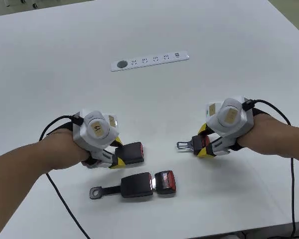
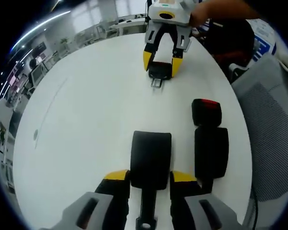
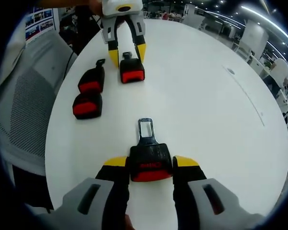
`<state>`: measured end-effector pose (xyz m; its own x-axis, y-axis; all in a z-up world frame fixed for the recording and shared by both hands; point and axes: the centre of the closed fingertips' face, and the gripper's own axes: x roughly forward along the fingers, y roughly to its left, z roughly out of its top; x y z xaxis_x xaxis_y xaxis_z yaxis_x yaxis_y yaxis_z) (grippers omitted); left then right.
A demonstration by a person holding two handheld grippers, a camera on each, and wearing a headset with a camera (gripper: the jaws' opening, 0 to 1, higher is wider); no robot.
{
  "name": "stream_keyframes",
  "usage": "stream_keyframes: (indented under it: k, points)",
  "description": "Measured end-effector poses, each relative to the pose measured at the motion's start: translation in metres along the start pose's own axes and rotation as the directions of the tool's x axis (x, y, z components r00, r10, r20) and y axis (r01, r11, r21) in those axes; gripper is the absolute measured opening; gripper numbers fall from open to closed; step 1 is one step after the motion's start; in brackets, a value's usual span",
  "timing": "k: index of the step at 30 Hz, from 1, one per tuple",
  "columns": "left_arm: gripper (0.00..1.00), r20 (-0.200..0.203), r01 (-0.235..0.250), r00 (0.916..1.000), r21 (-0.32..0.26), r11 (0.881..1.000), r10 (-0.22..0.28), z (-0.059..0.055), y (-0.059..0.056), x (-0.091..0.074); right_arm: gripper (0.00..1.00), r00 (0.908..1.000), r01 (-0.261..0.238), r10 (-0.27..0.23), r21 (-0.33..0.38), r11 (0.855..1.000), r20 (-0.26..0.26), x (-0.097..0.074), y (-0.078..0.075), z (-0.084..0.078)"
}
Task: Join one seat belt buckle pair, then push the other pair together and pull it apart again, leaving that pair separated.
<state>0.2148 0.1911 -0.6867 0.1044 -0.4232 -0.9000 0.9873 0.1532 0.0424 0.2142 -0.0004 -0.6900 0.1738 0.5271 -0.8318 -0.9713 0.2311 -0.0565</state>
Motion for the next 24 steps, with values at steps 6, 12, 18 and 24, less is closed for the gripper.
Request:
stream_keyframes:
  k: [6, 12, 18, 24]
  points:
    - [0.32, -0.016, -0.002, 0.9999, 0.030, 1.000, 0.002, -0.0017, -0.0025, 0.0035, 0.33, 0.9996, -0.021, 0.021, -0.010, 1.000, 0.016, 0.0023, 0.0012, 0.0009]
    - [0.32, -0.008, -0.001, 1.0000, 0.026, 1.000, 0.001, -0.0023, -0.0024, 0.0039, 0.33, 0.9994, -0.029, 0.029, -0.017, 0.999, 0.017, 0.0026, 0.0022, 0.0012]
    - [0.32, -0.006, 0.010, 0.9999, 0.050, 0.999, -0.010, -0.0028, -0.0034, 0.0045, 0.33, 0.9996, -0.021, 0.022, -0.010, 1.000, 0.017, 0.0031, 0.0011, 0.0010]
    - [0.31, -0.005, 0.017, 0.9999, 0.052, 0.998, -0.016, -0.0029, -0.0031, 0.0046, 0.33, 0.9998, -0.015, 0.015, -0.011, 1.000, 0.015, 0.0024, 0.0009, 0.0009]
